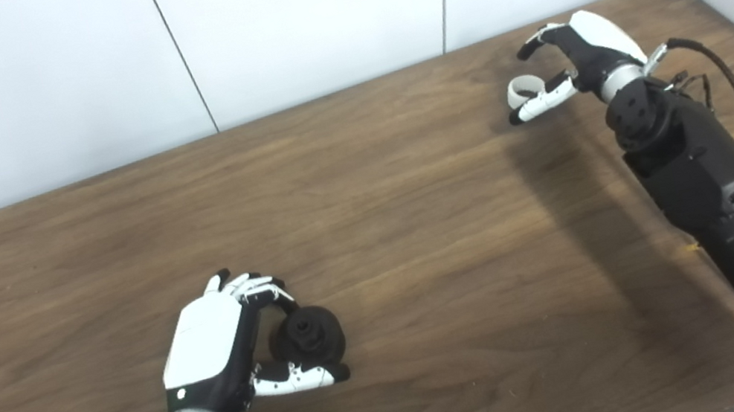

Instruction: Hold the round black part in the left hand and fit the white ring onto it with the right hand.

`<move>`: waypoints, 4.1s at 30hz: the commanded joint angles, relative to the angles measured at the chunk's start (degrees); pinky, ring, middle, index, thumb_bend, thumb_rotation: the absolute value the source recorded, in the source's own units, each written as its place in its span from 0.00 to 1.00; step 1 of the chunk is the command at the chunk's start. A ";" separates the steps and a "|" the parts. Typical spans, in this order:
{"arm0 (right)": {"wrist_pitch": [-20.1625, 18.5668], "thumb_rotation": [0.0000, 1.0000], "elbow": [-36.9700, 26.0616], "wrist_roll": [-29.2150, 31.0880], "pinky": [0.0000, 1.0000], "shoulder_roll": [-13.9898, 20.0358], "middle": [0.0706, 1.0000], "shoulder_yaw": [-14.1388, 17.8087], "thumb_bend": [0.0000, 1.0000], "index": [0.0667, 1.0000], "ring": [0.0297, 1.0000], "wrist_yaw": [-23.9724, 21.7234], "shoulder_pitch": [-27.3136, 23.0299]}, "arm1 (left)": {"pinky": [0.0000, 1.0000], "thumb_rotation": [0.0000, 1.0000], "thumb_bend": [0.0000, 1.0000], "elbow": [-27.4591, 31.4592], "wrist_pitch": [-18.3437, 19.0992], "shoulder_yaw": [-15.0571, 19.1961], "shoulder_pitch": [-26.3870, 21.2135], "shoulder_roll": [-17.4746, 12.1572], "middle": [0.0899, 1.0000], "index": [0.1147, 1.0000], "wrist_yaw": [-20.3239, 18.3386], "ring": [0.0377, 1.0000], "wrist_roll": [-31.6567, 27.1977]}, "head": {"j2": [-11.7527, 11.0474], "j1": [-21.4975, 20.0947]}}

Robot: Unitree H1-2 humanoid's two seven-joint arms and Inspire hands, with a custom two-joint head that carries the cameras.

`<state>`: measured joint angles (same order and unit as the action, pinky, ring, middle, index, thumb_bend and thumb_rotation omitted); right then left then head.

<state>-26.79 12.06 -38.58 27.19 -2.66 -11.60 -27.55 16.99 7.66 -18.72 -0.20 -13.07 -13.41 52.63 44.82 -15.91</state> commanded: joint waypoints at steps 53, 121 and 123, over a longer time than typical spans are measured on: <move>0.41 0.19 5.77 -1.38 1.00 3.57 0.90 -4.44 0.78 0.64 0.98 1.20 -6.49 | 0.99 0.05 0.52 -0.05 -0.08 -0.07 -0.26 -1.45 0.76 0.42 -0.84 0.87 0.61 | -0.50 0.47; 3.74 0.14 -47.26 -9.67 1.00 -6.65 0.83 -21.66 0.52 0.45 0.95 -29.25 3.37 | 1.00 0.05 0.52 1.04 3.68 -4.53 -1.28 5.13 0.75 0.42 -2.60 0.87 8.02 | 3.82 13.36; 4.30 0.14 -47.16 -9.56 1.00 -7.22 0.83 -21.72 0.52 0.45 0.96 -29.53 3.76 | 1.00 0.05 0.52 0.77 3.65 -4.66 -1.34 5.48 0.75 0.42 -2.37 0.87 8.15 | 3.97 13.74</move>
<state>-24.10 -33.35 -47.73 20.22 -24.78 -41.62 -22.25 18.04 11.31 -22.91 -0.88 -7.82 -15.74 59.99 48.78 -2.11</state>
